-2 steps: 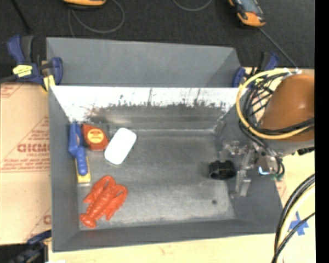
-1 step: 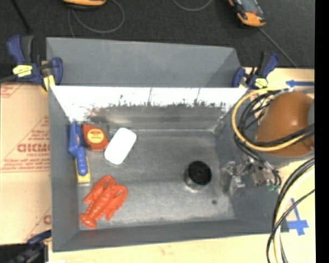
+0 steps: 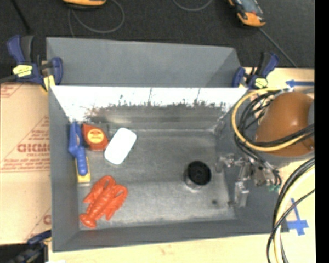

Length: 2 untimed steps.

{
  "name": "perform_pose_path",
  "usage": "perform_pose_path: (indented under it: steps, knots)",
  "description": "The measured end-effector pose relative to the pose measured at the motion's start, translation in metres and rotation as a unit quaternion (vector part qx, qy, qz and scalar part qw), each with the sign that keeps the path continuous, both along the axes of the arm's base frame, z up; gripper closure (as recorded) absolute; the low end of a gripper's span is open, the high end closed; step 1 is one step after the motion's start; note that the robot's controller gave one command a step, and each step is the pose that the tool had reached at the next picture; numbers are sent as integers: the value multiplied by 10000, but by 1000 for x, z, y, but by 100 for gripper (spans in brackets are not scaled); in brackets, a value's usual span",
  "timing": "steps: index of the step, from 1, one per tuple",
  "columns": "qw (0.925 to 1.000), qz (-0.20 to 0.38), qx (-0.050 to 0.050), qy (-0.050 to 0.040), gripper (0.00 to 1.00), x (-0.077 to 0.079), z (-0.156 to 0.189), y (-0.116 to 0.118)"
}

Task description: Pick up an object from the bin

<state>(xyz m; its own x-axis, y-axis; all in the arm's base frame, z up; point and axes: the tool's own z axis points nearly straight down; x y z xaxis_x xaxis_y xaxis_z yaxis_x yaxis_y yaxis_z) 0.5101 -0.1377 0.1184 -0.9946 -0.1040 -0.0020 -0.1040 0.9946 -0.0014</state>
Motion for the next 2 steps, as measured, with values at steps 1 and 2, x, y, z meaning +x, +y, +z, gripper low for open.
perform_pose_path:
  steps: [1,2]
  knots:
    - [10000,1,0,0,0,0,0,0]
    - [9998,-217,6,-15,0,10,-2,3]
